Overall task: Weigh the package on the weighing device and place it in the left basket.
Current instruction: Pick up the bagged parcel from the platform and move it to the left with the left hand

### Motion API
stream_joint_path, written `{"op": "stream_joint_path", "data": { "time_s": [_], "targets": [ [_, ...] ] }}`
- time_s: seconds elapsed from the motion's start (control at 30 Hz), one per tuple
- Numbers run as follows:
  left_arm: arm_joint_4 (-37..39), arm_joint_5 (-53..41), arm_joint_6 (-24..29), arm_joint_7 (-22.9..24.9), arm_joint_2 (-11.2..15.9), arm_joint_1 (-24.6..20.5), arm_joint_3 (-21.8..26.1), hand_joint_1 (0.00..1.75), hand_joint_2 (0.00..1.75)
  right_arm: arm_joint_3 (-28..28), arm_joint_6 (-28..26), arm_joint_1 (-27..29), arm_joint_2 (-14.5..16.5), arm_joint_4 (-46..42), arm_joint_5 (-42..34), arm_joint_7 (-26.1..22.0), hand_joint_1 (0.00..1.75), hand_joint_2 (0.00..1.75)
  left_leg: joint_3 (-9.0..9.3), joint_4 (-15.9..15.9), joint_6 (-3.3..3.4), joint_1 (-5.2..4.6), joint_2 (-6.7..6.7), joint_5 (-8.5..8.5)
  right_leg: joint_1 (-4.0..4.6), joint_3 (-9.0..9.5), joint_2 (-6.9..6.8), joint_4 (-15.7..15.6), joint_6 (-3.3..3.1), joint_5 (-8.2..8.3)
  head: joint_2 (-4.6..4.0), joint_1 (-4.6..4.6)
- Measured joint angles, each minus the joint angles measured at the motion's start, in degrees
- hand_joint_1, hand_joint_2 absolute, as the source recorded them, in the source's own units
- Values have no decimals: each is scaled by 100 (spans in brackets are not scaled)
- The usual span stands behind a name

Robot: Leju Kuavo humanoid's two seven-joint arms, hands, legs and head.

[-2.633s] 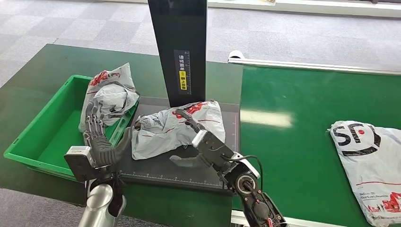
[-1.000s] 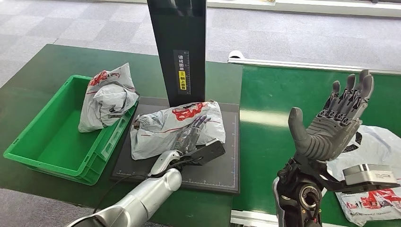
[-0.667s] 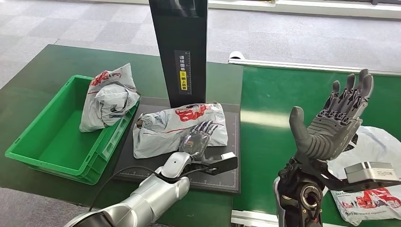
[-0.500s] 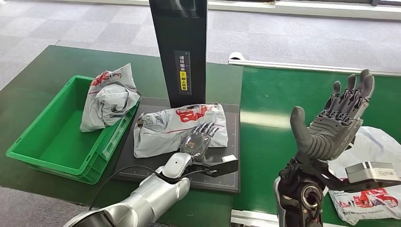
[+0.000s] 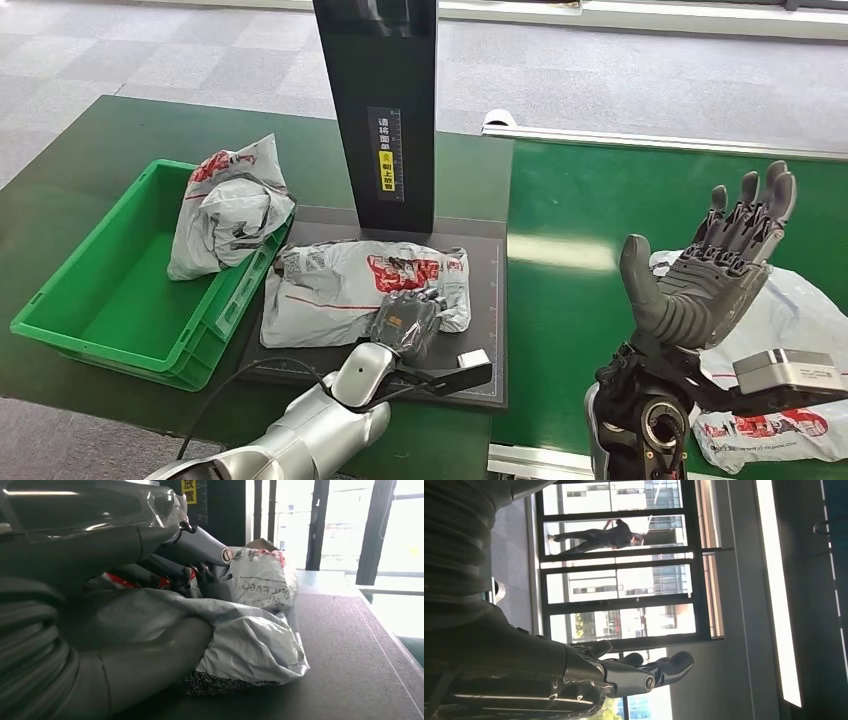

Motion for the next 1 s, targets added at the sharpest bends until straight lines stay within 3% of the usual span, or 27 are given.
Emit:
{"op": "stream_joint_path", "data": {
  "time_s": [0.27, 0.43, 0.57, 0.8, 1.0],
  "targets": [
    [-292, 99, 699, -765, 111, 294, 555, 175, 175, -14, -118, 54, -13, -1, -27, -3, 0, 175, 0, 1, 0, 0, 1, 2, 0, -3, 1, 0, 0, 1, 0, 0],
    [-1199, 202, 732, -2033, 57, 621, 1497, 175, 175, -21, -187, 84, -38, -2, -88, -25, 0, 175, -14, 2, -1, -1, 2, 3, -1, -19, 2, 0, 1, 1, 1, -1],
    [-2325, 935, 737, -3107, -66, 892, 2217, 175, 175, -33, -212, 156, -66, -2, -166, -109, 0, 175, -26, 2, 0, -1, 3, 2, -1, -31, 3, 0, 1, 1, 0, 1],
    [-4579, 2245, 736, -3798, -38, 1369, 2507, 175, 175, -51, -227, 281, -95, 0, -192, -237, 0, 175, -33, 1, -1, 2, 5, 2, 2, -36, 4, 1, 1, 1, 0, -1],
    [-6859, 2638, 736, -3896, 137, 1877, 2541, 175, 175, -109, -274, 437, -95, 0, -183, -335, 0, 175, -38, 0, -1, 2, 3, 2, 3, -40, 4, 1, 0, 0, 0, -1]
  ]
}}
